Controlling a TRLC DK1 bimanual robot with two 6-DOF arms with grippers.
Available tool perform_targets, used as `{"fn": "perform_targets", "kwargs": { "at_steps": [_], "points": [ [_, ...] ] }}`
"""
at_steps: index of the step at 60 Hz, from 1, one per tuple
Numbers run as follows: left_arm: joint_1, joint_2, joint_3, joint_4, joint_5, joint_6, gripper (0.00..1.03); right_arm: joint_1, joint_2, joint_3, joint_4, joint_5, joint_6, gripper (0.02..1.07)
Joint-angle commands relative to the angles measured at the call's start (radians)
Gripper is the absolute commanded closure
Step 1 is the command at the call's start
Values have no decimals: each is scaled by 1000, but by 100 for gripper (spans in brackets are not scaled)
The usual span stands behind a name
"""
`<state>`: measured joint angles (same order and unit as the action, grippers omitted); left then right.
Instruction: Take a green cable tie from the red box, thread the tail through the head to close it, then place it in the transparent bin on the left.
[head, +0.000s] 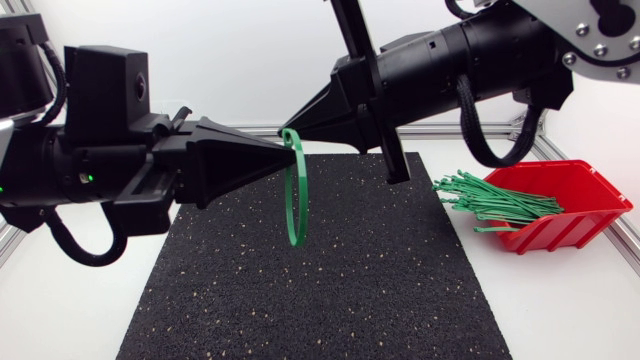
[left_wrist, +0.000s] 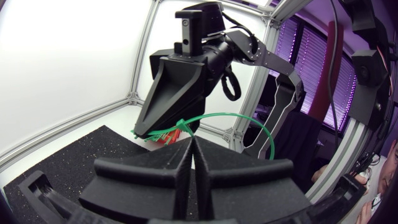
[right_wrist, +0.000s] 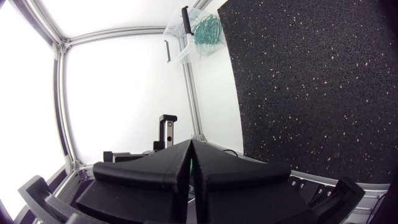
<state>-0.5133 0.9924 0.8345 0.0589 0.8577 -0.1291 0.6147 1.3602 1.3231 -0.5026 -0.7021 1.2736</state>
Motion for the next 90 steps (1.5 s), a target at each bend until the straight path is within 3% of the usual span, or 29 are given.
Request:
{"fn": "perform_targets", "kwargs": {
  "at_steps": [1, 16, 22, 29, 35, 41, 60, 70, 80, 83, 90],
  "points": [
    [-37, -54, -2, 16, 49, 25, 100, 0, 43, 5, 21, 53, -8, 101],
    [19, 18, 12, 16, 43, 28, 100, 37, -19, -2, 6, 72, -8, 100],
    [36, 57, 37, -2, 41, 28, 100, 57, -33, 21, -51, 73, -66, 83],
    [41, 65, 54, -27, 9, 28, 100, 66, -44, 18, -85, 82, -125, 50],
    [39, 61, 71, -56, -36, 36, 100, 66, -50, 5, -91, 142, -145, 48],
    [36, 54, 100, -106, -88, 55, 100, 60, -59, -1, -91, 190, -168, 35],
    [44, 37, 198, -272, -355, 210, 100, 19, -90, -5, -111, 346, -255, 35],
    [118, 40, 261, -314, -490, 293, 100, -29, -115, -16, -108, 406, -309, 35],
    [246, 68, 327, -318, -531, 359, 100, -66, -139, -39, -90, 478, -393, 30],
    [289, 83, 342, -307, -568, 387, 100, -76, -144, -45, -90, 495, -419, 20],
    [377, 123, 376, -283, -589, 422, 100, -122, -151, -53, -85, 540, -496, 12]
  ]
}}
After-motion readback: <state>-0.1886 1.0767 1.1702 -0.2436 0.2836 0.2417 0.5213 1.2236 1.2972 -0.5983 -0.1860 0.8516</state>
